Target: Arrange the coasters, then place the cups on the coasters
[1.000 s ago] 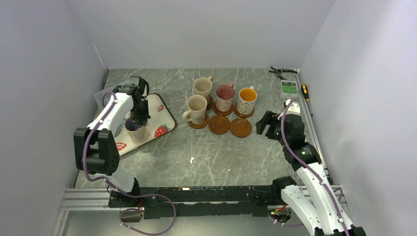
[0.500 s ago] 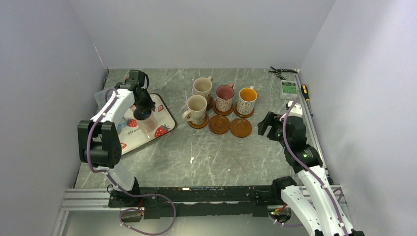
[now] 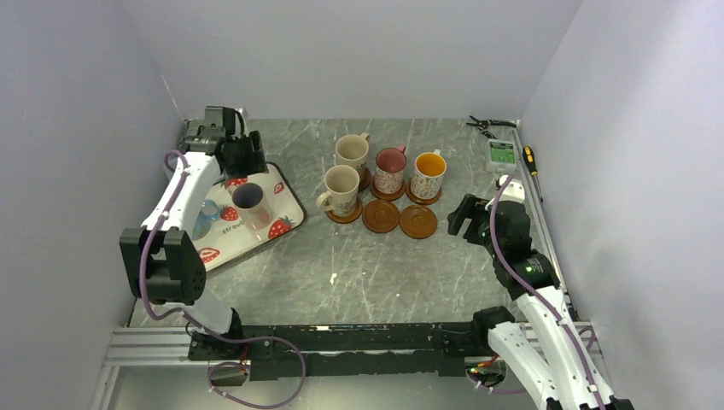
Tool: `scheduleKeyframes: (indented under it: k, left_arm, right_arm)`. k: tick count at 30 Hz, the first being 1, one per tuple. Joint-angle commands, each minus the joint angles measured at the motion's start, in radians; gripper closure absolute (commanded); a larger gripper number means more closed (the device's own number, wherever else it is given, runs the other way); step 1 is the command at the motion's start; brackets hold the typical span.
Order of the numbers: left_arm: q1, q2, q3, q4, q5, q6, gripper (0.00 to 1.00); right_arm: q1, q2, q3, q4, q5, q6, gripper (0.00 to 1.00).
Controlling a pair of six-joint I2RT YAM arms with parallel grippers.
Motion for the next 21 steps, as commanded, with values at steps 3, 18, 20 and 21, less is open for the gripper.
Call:
scheduleKeyframes:
  k: [3, 18, 20, 21]
  left_arm:
    - [0.108, -0.077, -0.033, 0.028, 0.145, 0.309, 0.36]
    - [0.128, 0.018, -0.051, 0.122, 0.218, 0.589, 0.37]
    - [0.128, 0.039, -0.041, 0.102, 0.22, 0.596, 0.38]
    - [0.128, 0.046, -0.041, 0.095, 0.223, 0.598, 0.39]
  right_arm:
    - [-0.004, 0.004, 0.033, 0.022, -0.02, 0.0, 0.18]
    - [-0.004, 0.005, 0.061, -0.01, -0.017, 0.004, 0.18]
    - [-0.003, 0.004, 0.061, -0.013, -0.015, 0.006, 0.18]
    - [-0.004, 0.005, 0.061, -0.014, -0.015, 0.007, 0.18]
